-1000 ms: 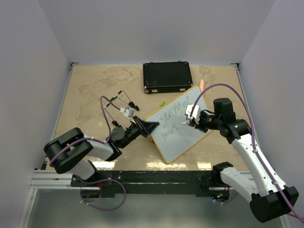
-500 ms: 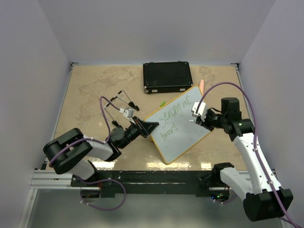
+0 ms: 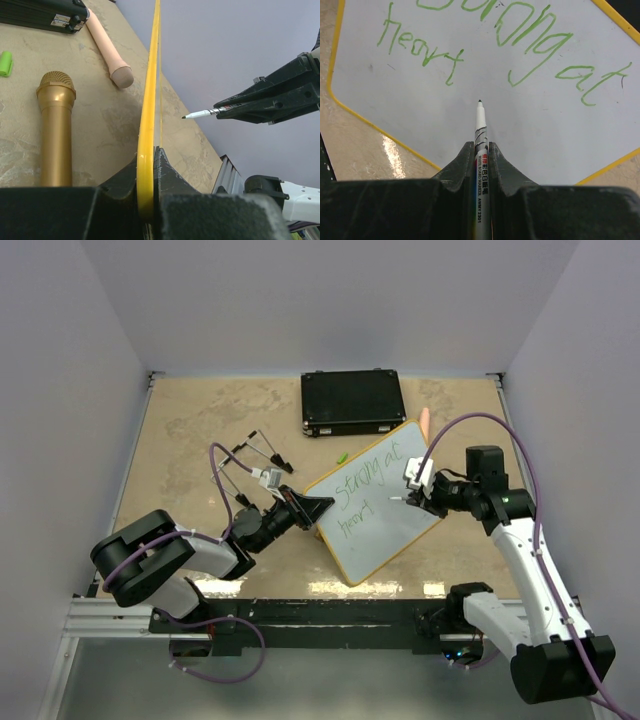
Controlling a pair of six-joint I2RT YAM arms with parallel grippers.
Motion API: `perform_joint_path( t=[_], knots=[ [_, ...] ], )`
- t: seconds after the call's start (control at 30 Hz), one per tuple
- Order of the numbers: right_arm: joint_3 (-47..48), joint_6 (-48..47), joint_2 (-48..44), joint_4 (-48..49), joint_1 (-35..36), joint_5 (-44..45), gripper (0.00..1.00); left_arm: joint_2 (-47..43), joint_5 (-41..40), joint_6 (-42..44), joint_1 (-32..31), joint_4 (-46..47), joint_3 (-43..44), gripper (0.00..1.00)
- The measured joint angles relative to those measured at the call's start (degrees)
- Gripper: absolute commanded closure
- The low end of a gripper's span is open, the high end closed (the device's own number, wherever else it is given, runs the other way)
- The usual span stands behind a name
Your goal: Write a sentence on the whiteboard
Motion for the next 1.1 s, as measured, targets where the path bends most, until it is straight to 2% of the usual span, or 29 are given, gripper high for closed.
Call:
perform_joint_path(
  t=[0.37, 1.1],
  knots=[
    [0.00, -0.83, 0.61, 0.42, 0.04, -2.93, 1.00, 0.00, 0.00, 0.00, 0.00, 0.00, -0.02, 1.00],
    [-0.02, -0.83, 6.36, 4.31, 1.75, -2.51, 1.00, 0.00, 0.00, 0.00, 0.00, 0.00, 0.00, 1.00]
  ],
)
